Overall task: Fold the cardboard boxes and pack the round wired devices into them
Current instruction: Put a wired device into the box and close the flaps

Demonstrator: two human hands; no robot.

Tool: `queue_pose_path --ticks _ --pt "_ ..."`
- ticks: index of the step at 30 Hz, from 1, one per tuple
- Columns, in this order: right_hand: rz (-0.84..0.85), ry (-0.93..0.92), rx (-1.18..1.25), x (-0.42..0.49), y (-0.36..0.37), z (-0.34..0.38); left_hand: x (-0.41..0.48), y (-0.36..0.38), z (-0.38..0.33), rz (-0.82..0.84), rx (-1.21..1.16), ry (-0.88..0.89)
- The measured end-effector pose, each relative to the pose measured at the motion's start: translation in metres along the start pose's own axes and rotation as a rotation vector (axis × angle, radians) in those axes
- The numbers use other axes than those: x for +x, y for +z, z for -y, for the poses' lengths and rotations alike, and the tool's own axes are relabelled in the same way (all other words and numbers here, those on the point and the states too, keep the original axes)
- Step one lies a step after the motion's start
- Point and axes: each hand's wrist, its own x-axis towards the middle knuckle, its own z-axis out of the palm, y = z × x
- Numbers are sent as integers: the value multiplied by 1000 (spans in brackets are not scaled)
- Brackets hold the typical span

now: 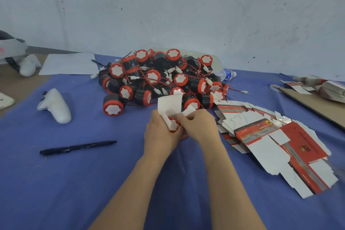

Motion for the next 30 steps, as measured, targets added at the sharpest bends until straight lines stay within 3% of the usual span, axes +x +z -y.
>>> queue_pose_path --ticks 6,14,20,23,30 --pt "-36 -9 59 2 -7 -5 -5 -2 -4 44 29 17" --pt "-73 79 470 6 -20 -13 -4 -4 -1 126 -30 50" --pt "-31 -126 223 3 -19 -7 -1 -7 -4 170 -119 -2" --pt "-101 -194 79 3 -20 -8 -2 -9 -6 171 -124 -34" --pt "-160 -236 106 3 -14 -4 -2 -15 -17 197 8 -134"
